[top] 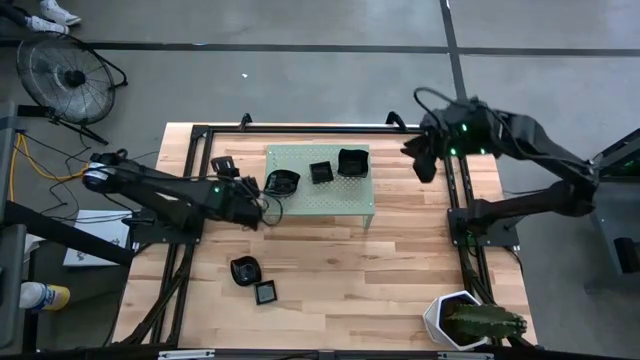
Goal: Pick & Place Mini shaped plates
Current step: Stack the square plate on top of the other square plates on the shelf
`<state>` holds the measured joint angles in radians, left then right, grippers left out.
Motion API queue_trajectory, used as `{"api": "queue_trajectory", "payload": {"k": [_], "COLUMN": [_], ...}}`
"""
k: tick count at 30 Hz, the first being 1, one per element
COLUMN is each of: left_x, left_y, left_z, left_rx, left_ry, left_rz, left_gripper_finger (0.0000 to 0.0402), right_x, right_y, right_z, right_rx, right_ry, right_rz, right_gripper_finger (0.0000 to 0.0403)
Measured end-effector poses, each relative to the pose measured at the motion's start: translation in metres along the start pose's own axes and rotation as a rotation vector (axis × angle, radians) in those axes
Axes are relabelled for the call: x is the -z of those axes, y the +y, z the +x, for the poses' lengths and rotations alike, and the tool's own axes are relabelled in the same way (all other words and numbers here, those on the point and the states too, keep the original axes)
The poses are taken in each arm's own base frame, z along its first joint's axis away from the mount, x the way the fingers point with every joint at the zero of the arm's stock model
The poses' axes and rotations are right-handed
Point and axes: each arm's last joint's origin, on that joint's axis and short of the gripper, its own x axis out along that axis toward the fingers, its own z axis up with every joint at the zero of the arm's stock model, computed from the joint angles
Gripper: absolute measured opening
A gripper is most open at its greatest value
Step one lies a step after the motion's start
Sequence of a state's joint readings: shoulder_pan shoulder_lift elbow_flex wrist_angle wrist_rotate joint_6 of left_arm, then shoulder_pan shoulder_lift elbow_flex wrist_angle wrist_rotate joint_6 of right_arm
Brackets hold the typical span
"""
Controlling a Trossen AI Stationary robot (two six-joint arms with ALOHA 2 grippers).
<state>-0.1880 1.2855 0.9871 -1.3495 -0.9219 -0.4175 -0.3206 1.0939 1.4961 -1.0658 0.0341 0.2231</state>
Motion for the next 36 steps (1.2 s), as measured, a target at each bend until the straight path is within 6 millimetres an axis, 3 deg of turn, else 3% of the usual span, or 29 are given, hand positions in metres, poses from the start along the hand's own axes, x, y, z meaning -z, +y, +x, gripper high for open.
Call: {"api": "queue_trajectory", "payload": {"k": [8,13,18,26,36], "left_x": [0.017,0.031,0.04,0.043,0.046], "left_y": [0.034,0.052,0.064,0.077,0.095], "left_z": [-0.01,-0.015,-0.011,0.0,0.023], "left_rx": [0.23,0.419,0.509,0.498,0.503], "left_ry": [-0.076,-0.139,-0.14,-0.102,0.002], "left_rz": [-0.021,-0.021,-0.043,-0.124,-0.322], "left_gripper_finger": [0.0165,0.0165,0.0165,0.0165,0.0165], "right_x": [0.065,0.093,0.109,0.121,0.131], "right_y": [0.005,0.011,0.021,0.043,0.061], "right_z": [0.02,0.037,0.043,0.042,0.032], "right_rx": [-0.019,-0.101,-0.184,-0.299,-0.303], "right_ry": [0.035,0.015,-0.019,-0.062,-0.102], "right_rz": [0.007,-0.015,-0.051,-0.125,-0.177], "right_gripper_finger": [0.0094,0.0094,0.0094,0.0094,0.0094]}}
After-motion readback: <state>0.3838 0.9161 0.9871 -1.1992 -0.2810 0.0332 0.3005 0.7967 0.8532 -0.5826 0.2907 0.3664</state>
